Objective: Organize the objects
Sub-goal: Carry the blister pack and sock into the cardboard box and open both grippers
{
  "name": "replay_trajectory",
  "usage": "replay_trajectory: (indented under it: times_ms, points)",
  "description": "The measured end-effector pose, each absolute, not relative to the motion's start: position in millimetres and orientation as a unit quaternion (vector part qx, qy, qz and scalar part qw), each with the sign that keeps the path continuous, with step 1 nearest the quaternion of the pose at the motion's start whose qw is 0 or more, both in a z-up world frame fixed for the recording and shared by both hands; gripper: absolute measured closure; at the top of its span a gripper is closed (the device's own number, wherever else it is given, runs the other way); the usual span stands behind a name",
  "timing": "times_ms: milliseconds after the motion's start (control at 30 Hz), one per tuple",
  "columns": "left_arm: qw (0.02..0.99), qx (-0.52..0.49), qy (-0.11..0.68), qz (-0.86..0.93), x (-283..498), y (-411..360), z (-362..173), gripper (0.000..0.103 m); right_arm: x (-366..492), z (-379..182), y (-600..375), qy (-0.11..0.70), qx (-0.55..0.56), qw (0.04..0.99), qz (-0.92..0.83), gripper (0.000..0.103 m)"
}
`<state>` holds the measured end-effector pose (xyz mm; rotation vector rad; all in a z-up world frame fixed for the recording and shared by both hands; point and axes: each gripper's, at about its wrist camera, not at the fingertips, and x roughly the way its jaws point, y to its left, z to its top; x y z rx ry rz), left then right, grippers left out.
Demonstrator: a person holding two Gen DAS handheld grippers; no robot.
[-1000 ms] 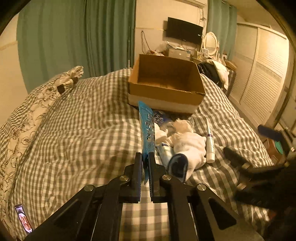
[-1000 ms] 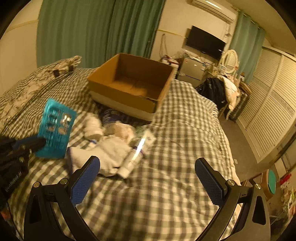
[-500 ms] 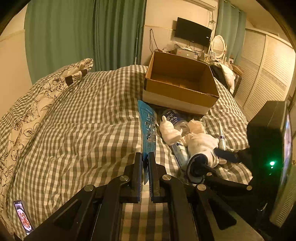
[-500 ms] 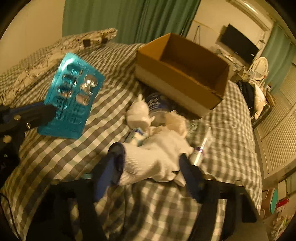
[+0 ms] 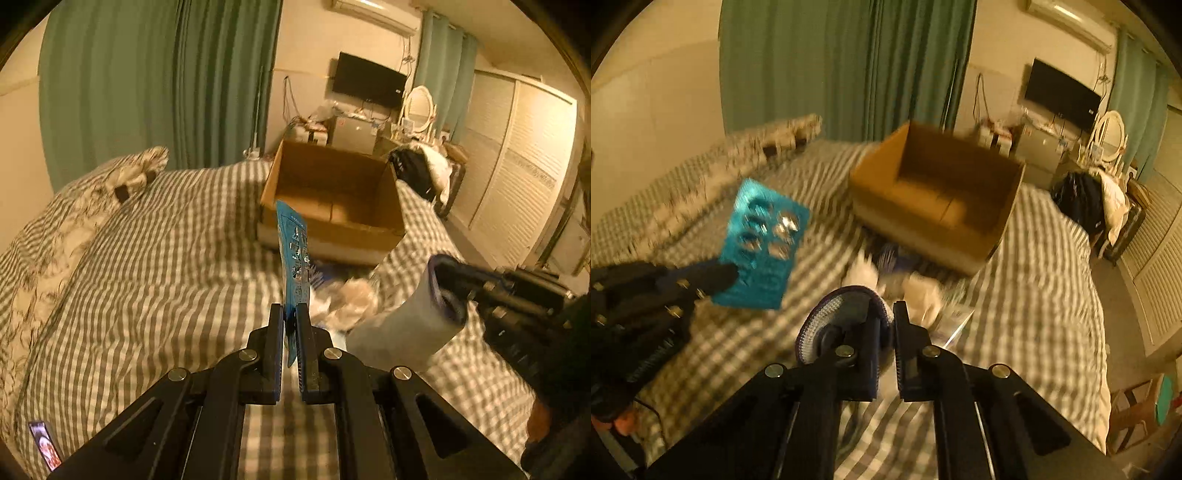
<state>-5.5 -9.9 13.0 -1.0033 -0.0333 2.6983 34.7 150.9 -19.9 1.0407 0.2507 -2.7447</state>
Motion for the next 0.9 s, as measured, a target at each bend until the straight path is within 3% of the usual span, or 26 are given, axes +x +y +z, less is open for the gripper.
replay_trajectory:
  times_ms: [400, 667, 900]
  points:
    - [0.153, -0.326, -0.001, 0.933, -101.4, 38.6, 49.8, 0.097, -24.8, 69.3, 191.8, 0.066, 0.277, 0.085, -0.955, 0.097]
    - [0.134, -0.322, 0.014, 0.937, -179.4, 66.3, 41.4, 0.097, -107.5, 77.4, 210.6, 0.057, 0.274, 0.08, -0.957, 0.097]
    - [0.118, -0.339, 0.012, 0.933, -229.5, 76.7, 13.3, 0.097, -176.8, 49.0, 218.0, 0.056, 0.297, 0.074, -0.95, 0.097]
